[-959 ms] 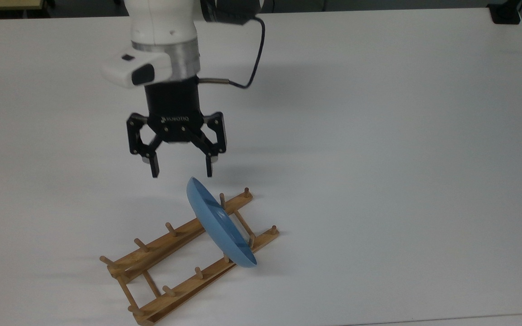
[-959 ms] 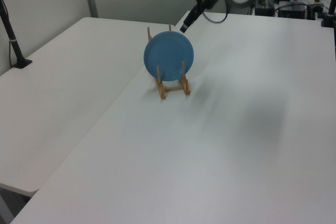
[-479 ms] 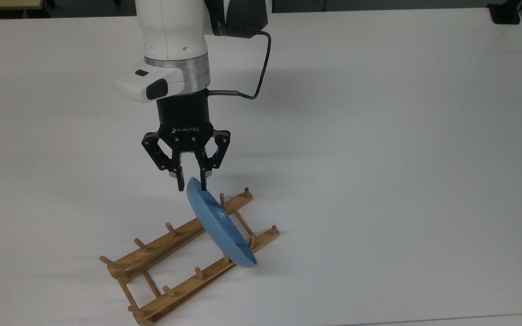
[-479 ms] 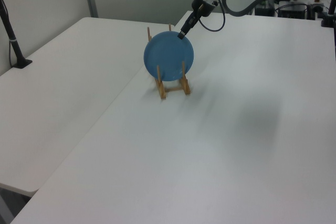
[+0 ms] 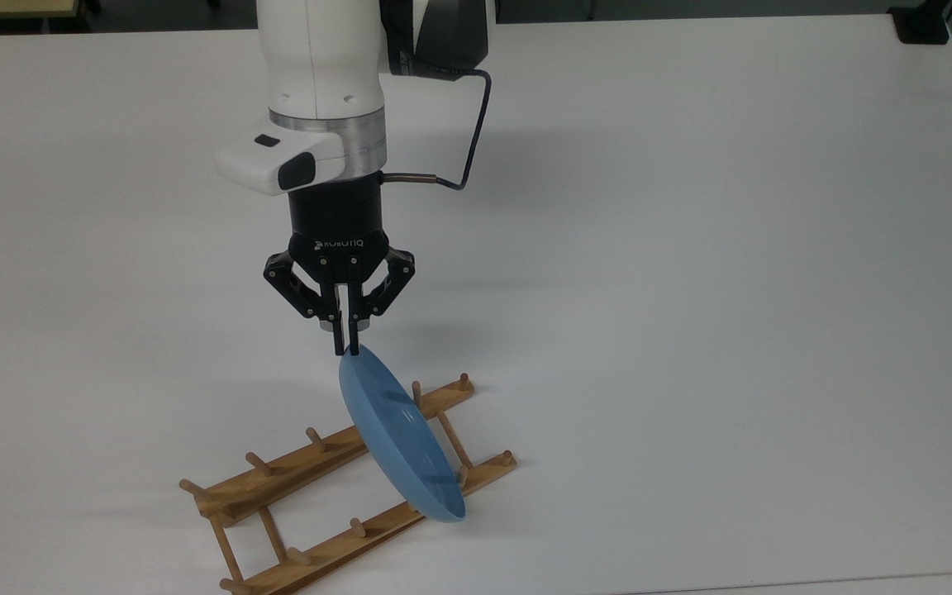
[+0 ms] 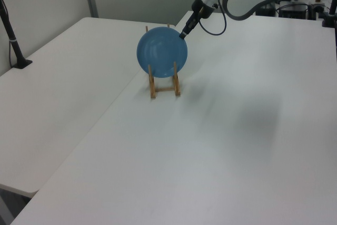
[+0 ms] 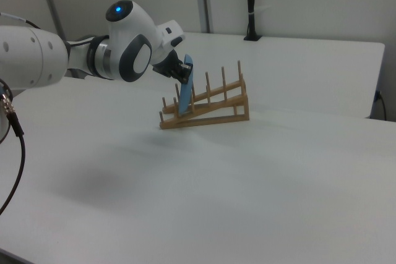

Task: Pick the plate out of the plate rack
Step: 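Close the gripper on the plate rim and lift it from the rack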

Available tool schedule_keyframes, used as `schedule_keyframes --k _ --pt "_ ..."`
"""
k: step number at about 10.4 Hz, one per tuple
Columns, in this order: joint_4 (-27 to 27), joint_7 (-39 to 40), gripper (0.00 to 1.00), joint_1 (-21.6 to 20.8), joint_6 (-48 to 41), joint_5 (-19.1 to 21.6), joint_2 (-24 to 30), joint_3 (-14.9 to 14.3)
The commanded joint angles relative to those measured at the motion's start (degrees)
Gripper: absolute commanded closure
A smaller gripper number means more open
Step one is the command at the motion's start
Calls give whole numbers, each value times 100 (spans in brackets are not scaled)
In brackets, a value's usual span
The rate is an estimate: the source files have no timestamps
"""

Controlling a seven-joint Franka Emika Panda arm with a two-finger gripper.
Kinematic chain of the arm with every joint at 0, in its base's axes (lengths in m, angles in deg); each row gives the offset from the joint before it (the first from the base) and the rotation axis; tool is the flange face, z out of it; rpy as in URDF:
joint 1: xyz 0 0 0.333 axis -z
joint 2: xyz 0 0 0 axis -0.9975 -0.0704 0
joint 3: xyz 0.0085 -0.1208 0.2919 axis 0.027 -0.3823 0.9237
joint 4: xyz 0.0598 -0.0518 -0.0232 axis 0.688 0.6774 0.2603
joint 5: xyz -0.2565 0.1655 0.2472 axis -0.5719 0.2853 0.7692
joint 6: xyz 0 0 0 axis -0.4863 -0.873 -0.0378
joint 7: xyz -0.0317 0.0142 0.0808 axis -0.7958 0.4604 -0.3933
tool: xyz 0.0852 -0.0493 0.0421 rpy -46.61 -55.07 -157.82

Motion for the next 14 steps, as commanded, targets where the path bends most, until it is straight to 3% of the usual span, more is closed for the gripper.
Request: schedule_keyframes --k 1,11,14 --pt "-3 -106 100 -34 158 -126 1 -36" --pt "23 -176 100 -34 9 -38 413 8" --pt "6 -299 100 1 -867 -12 764 17"
